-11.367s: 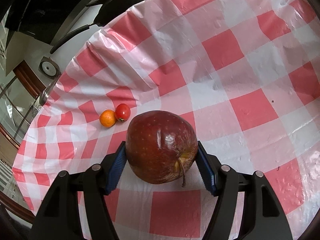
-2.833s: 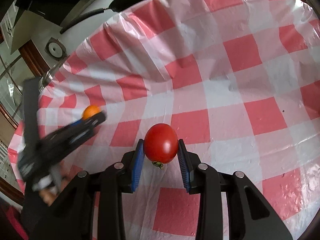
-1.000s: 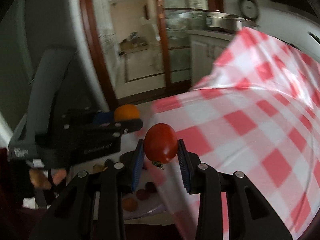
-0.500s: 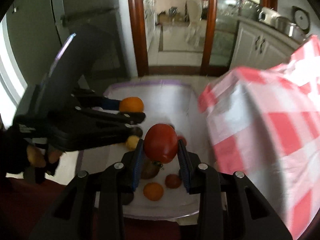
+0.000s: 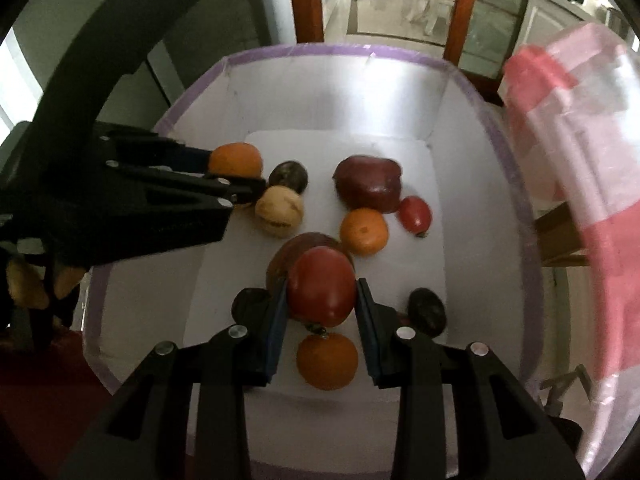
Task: Organize fruits
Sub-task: 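Open both tools to drop the tomato and orange into the box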
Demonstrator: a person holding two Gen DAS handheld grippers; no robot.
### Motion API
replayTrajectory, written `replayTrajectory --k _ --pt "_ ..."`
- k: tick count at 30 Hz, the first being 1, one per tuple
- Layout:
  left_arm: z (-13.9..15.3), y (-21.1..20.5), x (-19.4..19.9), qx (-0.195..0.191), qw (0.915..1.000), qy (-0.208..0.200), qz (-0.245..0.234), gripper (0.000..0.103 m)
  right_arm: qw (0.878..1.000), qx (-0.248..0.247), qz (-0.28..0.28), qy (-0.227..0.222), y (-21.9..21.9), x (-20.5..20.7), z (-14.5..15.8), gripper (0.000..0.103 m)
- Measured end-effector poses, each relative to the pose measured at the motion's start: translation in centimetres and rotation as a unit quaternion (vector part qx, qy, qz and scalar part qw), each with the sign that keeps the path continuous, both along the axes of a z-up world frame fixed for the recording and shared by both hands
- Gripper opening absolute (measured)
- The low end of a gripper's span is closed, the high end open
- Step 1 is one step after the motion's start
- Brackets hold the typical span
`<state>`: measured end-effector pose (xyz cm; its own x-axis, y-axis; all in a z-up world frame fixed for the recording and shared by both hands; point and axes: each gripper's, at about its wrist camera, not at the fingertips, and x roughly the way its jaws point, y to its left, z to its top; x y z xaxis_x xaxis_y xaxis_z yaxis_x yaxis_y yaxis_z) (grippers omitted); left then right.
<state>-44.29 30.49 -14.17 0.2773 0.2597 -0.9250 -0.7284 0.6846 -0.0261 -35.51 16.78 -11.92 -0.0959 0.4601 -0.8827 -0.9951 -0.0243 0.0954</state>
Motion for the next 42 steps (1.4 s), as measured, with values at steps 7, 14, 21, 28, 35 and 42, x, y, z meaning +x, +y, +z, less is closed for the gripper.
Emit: replayTrajectory --k 7,14,21,28,35,42 --pt "-0.4 -0.2 0.5 0.011 0.9998 0.013 -0.012 0.039 1.0 -0.024 0.013 0.003 0.7 -0.2 -1.6 0.034" --pt "-0.3 -0.3 0.4 0.006 0.9998 0.014 -0.009 0.041 0.999 -0.036 0.008 -0.004 0.6 -0.2 -1.9 0.043" --pt "0.5 -0.9 0.9 0.02 0.9996 0.0 -0.019 0.076 1.0 -0.018 0.015 -0.017 0.3 -0.6 -1.1 0.083" --pt "2.3 0.9 -0.4 0.063 0.997 -0.017 0.041 0.097 1.0 0.004 -0.014 -0.009 0.2 0.7 -0.2 0.087" --pt "4.3 1.8 -0.3 0.091 0.9938 -0.048 0.04 0.101 0.999 0.01 -0.032 0.003 -0.3 1.8 0.2 0.087" --pt "8.6 2.8 -2.1 0.106 0.9845 -0.134 0.041 0.102 0.994 0.014 -0.09 0.052 -1.1 4.2 0.3 0.087"
